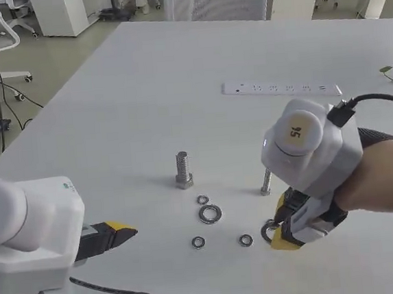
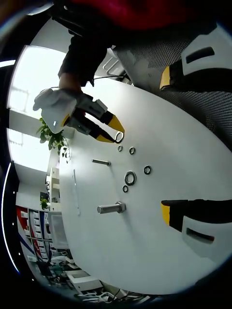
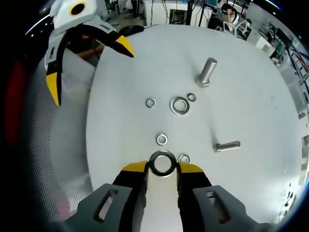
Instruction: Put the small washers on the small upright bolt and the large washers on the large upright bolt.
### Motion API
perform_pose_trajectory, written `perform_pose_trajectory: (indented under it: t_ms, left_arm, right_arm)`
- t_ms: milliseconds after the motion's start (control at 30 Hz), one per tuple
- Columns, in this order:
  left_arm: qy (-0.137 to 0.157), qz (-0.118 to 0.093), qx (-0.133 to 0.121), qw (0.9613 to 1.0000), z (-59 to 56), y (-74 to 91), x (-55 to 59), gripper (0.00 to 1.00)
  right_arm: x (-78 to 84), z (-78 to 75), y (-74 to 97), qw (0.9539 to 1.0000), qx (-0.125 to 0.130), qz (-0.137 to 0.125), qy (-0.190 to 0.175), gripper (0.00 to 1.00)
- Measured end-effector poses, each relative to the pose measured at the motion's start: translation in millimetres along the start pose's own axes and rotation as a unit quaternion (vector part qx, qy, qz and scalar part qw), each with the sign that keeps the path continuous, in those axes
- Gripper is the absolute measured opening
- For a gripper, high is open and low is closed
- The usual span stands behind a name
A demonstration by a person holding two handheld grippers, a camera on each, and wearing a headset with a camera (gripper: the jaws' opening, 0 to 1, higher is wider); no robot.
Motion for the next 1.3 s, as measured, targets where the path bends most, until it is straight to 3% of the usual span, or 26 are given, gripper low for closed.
perform_pose_trajectory:
  t_ms: [467,833,1300]
  left_arm:
    - [-0.001,-0.002,-0.001,1.0,-0.5,0.3,-1.0,0.92]
    - [0.0,-0.003,-0.003,1.0,0.8,1.1,-1.2,0.92]
    - [0.0,-0.006,-0.006,1.0,2.2,1.7,-2.7,0.92]
  right_arm:
    - [-30.4,-27.7,34.0,0.9992,0.023,-0.011,0.029,0.24]
    - [-60.6,-45.7,47.8,0.9975,0.037,-0.019,0.057,0.24]
    - [-112.6,-61.7,57.4,0.9934,0.044,-0.039,0.099,0.24]
Point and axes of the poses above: the centre of the closed fingertips' face, and the gripper's own axes: y roughly backward along the fingers, z roughly to its left, x roughly out of its underside, the point moved 3 cm from there along y, roughly backward along the fingers, and after that the axes turned 5 degrees about x, right-handed, at the moved point
